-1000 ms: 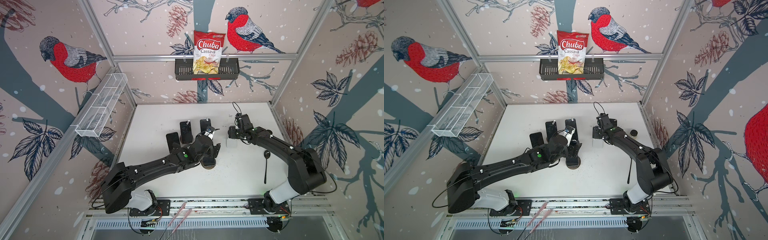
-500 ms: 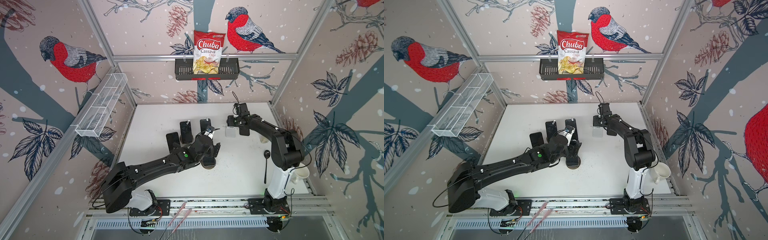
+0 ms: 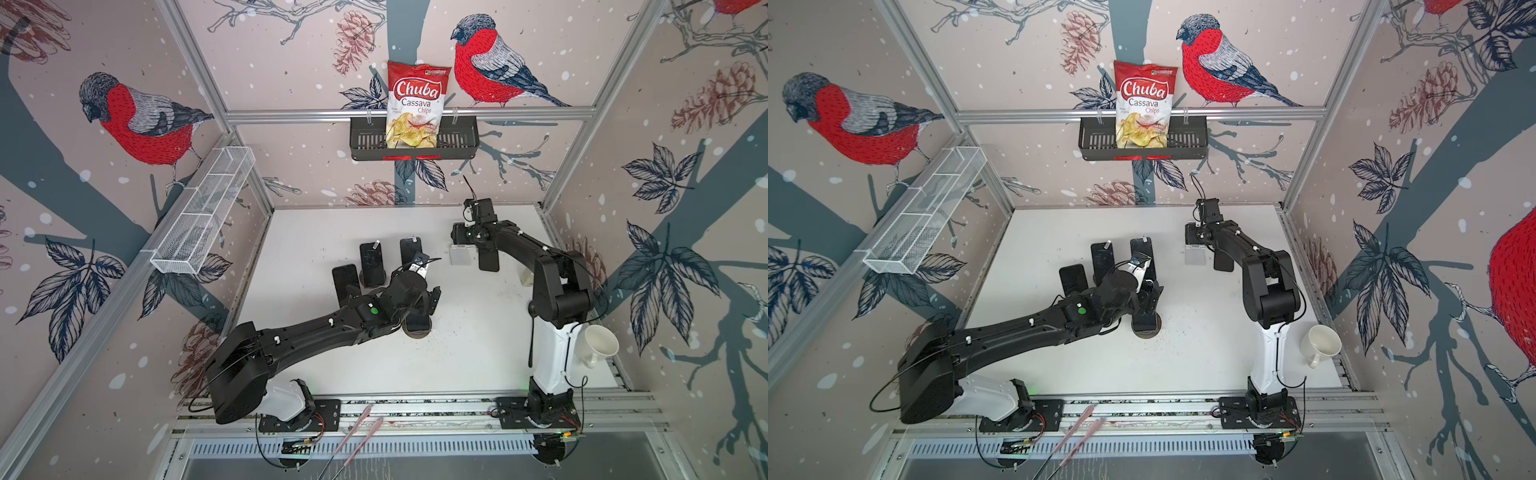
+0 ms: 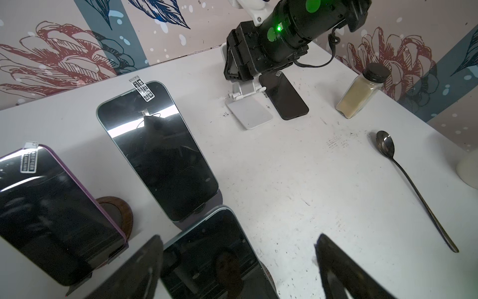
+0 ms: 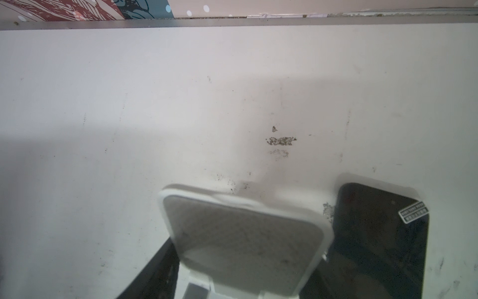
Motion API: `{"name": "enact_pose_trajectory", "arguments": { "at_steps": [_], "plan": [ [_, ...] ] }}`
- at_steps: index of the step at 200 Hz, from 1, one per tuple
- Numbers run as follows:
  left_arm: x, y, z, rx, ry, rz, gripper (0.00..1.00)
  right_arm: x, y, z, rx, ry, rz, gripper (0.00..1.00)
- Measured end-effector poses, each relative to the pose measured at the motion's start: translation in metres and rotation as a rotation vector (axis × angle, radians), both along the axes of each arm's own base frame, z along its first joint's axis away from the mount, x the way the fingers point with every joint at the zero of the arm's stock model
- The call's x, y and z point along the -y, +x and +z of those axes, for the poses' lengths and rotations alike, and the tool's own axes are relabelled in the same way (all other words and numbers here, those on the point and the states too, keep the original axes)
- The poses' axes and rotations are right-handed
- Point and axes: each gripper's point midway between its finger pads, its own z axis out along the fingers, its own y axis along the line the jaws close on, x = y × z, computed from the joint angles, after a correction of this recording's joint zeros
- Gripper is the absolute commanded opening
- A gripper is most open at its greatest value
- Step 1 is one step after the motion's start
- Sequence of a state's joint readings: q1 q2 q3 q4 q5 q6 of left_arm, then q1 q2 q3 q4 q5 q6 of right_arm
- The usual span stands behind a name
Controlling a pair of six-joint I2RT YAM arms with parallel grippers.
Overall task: Remove the phone from the phone stand
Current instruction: Place the phone stand at the top-center of the table.
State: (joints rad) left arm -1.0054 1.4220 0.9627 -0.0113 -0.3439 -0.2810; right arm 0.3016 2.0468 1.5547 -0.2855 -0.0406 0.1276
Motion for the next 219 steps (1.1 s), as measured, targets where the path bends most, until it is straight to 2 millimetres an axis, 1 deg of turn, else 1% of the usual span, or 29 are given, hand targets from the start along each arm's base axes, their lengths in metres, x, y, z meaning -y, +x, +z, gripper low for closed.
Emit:
{"name": "enact_pose_trajectory", "arguments": {
  "at_steps": [61,134,157,184,199,219],
  "plan": [
    [0.000,0.000,-0.003,-0.003,0.007,0.000,0.91,-0.020,0.000,0.001,0.029,-0.018,0.043,0.62],
    [-0.004,0.002,-0.007,0.002,0.022,0.020,0.91,-0.032,0.003,-0.003,0.091,-0.057,0.029,0.66],
    [-0.006,0.002,-0.010,-0.001,0.028,0.023,0.91,-0.031,-0.003,-0.004,0.101,-0.058,0.026,0.74],
    [-0.007,0.002,-0.011,-0.002,0.030,0.025,0.91,-0.028,-0.018,-0.019,0.042,-0.072,0.026,0.81],
    [-0.007,0.002,-0.011,-0.002,0.030,0.025,0.91,-0.028,-0.021,-0.016,0.037,-0.068,0.025,0.84],
    [-0.007,0.002,-0.011,-0.002,0.030,0.025,0.91,-0.029,-0.022,-0.006,0.053,-0.061,0.026,0.91]
  ]
}}
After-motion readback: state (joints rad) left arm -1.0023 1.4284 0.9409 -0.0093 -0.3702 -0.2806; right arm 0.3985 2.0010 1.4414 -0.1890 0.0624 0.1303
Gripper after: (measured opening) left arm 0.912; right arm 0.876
